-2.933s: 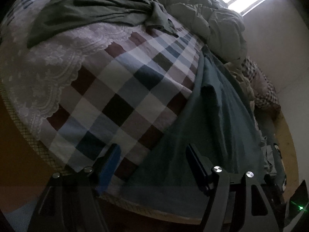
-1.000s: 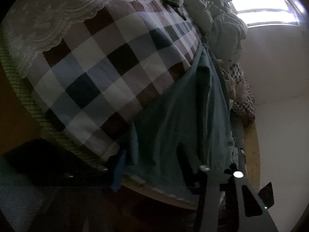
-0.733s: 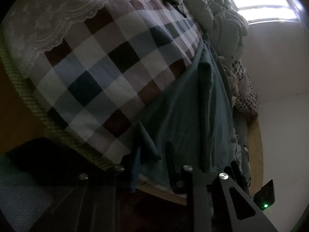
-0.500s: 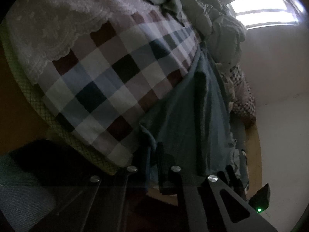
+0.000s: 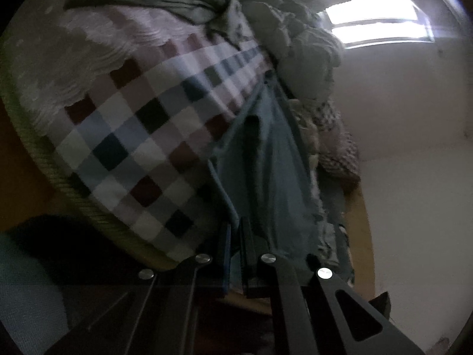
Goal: Fold clothes
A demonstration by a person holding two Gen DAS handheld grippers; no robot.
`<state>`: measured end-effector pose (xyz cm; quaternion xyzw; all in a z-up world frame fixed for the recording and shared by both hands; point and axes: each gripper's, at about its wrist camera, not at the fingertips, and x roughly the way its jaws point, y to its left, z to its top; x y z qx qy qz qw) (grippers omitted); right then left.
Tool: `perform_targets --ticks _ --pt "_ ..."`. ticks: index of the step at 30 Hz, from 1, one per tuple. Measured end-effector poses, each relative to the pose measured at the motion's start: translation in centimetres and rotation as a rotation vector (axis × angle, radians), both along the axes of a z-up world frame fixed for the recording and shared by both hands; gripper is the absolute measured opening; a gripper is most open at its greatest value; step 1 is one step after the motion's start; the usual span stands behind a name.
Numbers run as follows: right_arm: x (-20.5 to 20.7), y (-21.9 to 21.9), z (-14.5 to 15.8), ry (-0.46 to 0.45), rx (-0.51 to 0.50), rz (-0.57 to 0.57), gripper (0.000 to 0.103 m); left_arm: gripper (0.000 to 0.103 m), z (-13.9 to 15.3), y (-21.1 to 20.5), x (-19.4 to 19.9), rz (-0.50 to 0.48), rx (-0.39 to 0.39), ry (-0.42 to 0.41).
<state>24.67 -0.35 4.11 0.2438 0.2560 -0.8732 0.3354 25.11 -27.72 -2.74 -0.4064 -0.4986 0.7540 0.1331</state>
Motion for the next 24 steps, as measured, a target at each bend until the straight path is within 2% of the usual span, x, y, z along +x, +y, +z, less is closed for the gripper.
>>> perform_targets --ticks 5,10,15,24 --pt "3.5 -4.2 -0.7 0.078 0.05 0.102 0.078 0.004 1.8 0.7 -0.4 -0.059 0.019 0.069" --pt "5.6 -7.4 -1.8 0.141 0.101 0.15 0.078 0.004 2.9 0.6 -0.3 -0.093 0.042 0.121" --pt "4.8 -9.8 -2.1 0.214 0.131 0.076 0.078 0.004 3.1 0.5 -0.6 -0.101 0.077 0.141" --pt "-0.5 -11.5 -2.2 0.246 0.15 -0.055 0.077 0.003 2.6 -0.2 -0.2 -0.078 0.122 0.142"
